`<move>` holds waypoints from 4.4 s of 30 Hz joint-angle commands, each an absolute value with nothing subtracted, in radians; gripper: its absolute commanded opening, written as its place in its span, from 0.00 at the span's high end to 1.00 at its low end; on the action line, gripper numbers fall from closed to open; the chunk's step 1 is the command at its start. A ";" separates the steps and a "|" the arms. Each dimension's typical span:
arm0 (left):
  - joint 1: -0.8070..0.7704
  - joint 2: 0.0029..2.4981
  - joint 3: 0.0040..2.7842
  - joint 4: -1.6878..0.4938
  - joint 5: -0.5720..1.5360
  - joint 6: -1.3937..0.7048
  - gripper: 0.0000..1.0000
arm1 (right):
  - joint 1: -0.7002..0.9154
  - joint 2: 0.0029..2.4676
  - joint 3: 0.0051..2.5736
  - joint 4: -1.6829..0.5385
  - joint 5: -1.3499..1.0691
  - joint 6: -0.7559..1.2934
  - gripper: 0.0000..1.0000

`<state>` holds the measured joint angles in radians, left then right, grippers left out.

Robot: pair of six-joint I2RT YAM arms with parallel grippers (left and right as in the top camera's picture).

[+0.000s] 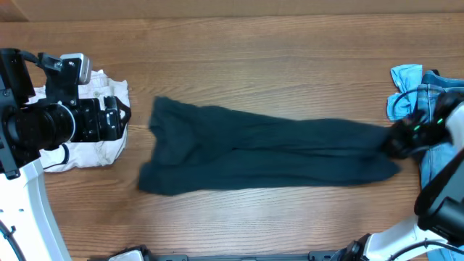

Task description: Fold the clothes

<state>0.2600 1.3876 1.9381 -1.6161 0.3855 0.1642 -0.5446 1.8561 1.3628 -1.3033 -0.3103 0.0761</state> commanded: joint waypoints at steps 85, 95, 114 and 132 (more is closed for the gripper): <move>0.233 1.700 1.255 -1.155 0.525 -0.005 0.00 | 0.566 1.500 1.214 -0.973 -0.355 0.228 0.85; 0.032 1.706 0.956 -0.654 0.441 -0.079 0.00 | 0.421 1.375 1.222 -1.013 -0.348 0.228 0.74; -0.073 1.816 0.997 -0.697 0.554 -0.063 0.96 | 0.411 1.375 1.222 -1.066 -0.191 0.228 0.74; -0.220 1.628 1.570 -1.233 0.038 -0.134 0.96 | 0.312 1.375 1.222 -1.101 -0.113 0.228 0.74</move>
<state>-0.0689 1.5780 1.5391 -1.2442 0.1505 -0.0383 0.3168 1.3785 1.2098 -1.1000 -0.1234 0.2337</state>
